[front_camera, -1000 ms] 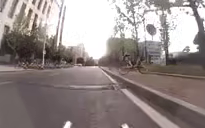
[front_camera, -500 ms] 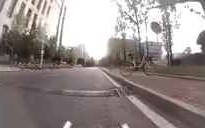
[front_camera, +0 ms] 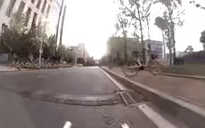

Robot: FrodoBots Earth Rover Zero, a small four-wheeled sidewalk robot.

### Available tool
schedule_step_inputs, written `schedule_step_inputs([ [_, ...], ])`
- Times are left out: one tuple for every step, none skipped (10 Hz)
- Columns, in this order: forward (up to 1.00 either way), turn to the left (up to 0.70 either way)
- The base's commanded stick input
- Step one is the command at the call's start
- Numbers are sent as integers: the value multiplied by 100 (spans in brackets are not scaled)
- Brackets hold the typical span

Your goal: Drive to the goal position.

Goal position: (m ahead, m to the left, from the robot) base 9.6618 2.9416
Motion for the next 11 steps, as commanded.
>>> schedule_step_inputs([
  [99,0],
  [99,0],
  [99,0],
  [99,1],
  [99,2],
  [99,2],
  [99,0],
  [99,0],
  [99,0],
  [99,0],
  [99,0],
])
